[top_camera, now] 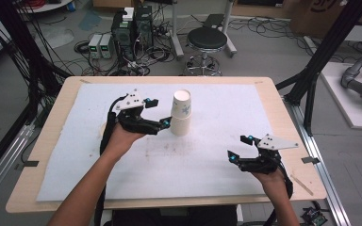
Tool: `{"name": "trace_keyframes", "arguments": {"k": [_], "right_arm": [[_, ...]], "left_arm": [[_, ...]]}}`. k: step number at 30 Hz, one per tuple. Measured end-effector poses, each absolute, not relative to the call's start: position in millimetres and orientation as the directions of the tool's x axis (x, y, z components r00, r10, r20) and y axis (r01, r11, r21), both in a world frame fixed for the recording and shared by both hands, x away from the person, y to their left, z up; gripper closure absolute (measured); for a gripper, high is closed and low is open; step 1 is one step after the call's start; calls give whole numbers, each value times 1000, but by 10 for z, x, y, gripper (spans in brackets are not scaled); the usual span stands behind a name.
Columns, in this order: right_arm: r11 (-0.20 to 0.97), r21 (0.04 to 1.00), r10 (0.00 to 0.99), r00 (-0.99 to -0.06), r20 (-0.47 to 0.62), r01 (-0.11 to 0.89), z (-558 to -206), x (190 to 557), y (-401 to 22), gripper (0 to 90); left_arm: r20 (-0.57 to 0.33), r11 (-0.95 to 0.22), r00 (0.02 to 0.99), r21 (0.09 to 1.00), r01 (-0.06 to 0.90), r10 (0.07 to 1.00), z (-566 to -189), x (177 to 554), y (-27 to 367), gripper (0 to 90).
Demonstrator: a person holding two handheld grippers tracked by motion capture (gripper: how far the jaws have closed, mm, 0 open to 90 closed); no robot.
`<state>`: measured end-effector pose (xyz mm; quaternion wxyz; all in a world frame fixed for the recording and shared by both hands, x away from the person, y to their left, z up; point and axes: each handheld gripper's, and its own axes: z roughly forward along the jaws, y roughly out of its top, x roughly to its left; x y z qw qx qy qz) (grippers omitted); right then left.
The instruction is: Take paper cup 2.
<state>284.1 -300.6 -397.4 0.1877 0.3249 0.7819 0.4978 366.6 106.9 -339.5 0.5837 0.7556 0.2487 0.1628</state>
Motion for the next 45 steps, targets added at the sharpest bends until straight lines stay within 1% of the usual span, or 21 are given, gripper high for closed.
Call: {"name": "trace_keyframes", "arguments": {"k": [9,12,21,25,31,35,39,45], "right_arm": [[290,902,693,-720,33,320,-3969,2833,-3005,204],[291,902,692,-722,32,319,-3967,2832,-3003,204],[284,904,691,-722,38,319,-3962,2828,-3005,204],[284,904,689,-723,37,318,-3961,2825,-3005,204],[284,904,689,-724,40,320,-3962,2819,-3013,204],[280,904,688,-724,45,323,-3958,2813,-3015,204],[279,905,689,-723,44,321,-3959,2815,-3022,204],[282,904,690,-723,43,322,-3964,2819,-3020,204]], "left_arm": [[-56,-229,813,946,229,580,-3341,3916,915,164],[-39,-244,804,943,226,593,-3315,3994,873,165],[-39,-273,809,931,243,586,-3267,4196,668,164],[-32,-303,813,919,253,581,-3271,4278,556,164],[-39,-314,807,909,274,590,-3304,4361,445,168],[-38,-324,804,903,282,594,-3339,4396,411,223],[-30,-337,810,900,277,586,-3346,4404,412,336],[-34,-335,809,899,281,587,-3341,4410,423,343]]}}
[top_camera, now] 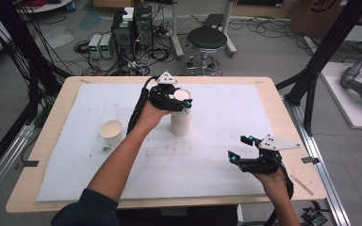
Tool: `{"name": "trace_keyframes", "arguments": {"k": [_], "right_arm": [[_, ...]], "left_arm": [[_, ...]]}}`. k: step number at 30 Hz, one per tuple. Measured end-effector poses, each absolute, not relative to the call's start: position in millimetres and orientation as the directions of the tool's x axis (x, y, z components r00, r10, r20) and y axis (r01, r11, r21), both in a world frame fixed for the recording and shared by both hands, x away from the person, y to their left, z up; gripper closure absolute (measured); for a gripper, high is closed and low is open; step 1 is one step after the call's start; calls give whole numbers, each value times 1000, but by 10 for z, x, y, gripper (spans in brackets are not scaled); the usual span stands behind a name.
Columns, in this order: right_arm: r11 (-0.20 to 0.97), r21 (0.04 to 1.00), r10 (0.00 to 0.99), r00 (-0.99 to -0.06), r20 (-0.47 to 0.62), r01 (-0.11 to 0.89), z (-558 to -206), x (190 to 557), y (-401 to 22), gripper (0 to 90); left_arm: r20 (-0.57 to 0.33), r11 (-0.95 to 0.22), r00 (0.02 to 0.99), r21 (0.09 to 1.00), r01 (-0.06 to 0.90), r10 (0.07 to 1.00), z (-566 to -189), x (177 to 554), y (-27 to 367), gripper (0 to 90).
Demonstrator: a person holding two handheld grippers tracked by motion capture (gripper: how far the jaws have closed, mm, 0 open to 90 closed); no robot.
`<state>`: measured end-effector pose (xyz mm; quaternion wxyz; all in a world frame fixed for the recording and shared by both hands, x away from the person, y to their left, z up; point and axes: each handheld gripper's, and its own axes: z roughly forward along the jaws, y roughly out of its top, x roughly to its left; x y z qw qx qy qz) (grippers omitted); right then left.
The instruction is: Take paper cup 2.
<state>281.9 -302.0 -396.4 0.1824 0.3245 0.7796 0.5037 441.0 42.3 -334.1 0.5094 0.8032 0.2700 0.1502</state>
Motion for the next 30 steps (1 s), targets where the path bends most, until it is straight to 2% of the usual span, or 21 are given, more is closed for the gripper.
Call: {"name": "trace_keyframes", "arguments": {"k": [8,13,23,30], "right_arm": [[282,902,688,-724,48,328,-3963,2814,-3005,204],[278,905,688,-724,47,323,-3954,2812,-3012,204],[278,905,681,-731,50,322,-3936,2804,-2983,204],[278,905,678,-734,52,321,-3931,2800,-2970,204]], "left_arm": [[-45,-301,810,915,269,585,-3280,4391,450,343],[-58,-236,805,942,241,590,-3141,4340,545,348],[-77,-135,839,975,177,538,-2802,4172,693,356],[-55,-126,855,982,139,515,-2681,4037,730,358]]}}
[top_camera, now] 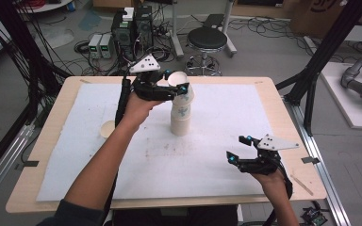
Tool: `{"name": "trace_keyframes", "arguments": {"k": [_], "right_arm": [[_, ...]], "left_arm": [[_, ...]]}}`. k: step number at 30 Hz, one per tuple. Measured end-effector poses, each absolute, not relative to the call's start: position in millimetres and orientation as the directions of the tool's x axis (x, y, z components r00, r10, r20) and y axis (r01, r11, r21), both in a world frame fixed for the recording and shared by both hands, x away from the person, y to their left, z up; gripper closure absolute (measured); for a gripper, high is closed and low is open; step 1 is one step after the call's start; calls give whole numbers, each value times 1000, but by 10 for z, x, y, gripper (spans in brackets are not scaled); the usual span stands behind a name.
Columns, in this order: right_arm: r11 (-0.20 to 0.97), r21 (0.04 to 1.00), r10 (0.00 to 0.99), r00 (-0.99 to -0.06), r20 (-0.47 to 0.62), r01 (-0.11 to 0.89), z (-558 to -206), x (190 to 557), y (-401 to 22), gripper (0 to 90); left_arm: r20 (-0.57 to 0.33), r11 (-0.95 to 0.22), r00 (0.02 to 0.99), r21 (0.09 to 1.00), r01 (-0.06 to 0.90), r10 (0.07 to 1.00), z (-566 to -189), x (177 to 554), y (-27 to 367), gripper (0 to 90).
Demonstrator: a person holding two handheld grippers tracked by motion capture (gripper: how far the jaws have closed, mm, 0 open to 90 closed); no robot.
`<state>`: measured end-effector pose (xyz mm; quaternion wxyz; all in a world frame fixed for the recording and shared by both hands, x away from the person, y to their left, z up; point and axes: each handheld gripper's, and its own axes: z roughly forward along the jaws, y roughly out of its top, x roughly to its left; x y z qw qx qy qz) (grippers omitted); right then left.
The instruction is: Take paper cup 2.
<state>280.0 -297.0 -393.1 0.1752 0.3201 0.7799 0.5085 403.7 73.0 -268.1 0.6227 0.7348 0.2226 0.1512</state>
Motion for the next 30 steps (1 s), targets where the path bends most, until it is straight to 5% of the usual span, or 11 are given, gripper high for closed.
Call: {"name": "trace_keyframes", "arguments": {"k": [11,30], "right_arm": [[275,905,665,-744,65,325,-3941,2802,-2953,204],[316,896,580,-811,77,311,-3996,2846,-2818,186]], "left_arm": [[-21,-133,873,986,97,488,-2628,3730,891,360],[-58,-172,901,974,145,429,-3147,3375,1040,357]]}}
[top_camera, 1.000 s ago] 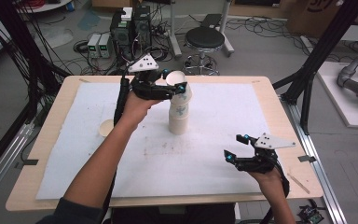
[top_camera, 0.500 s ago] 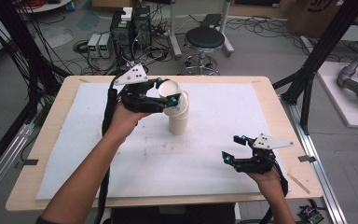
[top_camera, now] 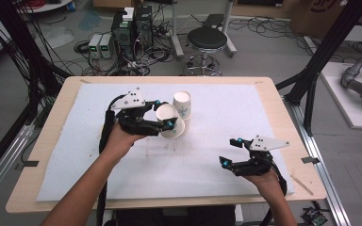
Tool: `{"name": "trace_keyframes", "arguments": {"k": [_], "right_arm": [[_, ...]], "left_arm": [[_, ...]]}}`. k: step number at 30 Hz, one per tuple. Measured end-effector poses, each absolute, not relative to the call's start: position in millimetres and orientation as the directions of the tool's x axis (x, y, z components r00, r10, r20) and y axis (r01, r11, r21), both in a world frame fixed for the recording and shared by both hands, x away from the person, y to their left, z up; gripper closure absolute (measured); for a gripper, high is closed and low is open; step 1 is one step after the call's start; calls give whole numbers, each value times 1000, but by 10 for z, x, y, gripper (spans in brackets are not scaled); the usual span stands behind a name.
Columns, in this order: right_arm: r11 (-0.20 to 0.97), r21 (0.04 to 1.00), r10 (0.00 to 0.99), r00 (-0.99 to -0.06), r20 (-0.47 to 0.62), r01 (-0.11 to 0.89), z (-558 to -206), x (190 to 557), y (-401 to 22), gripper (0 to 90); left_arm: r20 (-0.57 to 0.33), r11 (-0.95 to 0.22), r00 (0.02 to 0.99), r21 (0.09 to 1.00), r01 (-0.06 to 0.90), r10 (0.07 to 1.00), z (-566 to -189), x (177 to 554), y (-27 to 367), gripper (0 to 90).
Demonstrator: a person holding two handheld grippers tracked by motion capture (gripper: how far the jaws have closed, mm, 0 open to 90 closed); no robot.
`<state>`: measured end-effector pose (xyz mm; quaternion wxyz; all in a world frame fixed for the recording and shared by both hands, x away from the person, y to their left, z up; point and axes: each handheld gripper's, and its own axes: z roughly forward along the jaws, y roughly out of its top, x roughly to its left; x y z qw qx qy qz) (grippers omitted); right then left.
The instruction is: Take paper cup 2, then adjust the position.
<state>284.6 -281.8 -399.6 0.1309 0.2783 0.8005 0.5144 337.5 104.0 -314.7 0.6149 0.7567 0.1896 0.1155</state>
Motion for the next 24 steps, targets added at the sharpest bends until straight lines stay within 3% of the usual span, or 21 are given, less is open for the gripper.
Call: {"name": "trace_keyframes", "arguments": {"k": [24], "right_arm": [[313,903,572,-818,68,294,-3997,2792,-2806,186]], "left_arm": [[-104,-165,916,970,179,387,-3410,3308,1044,356]]}}
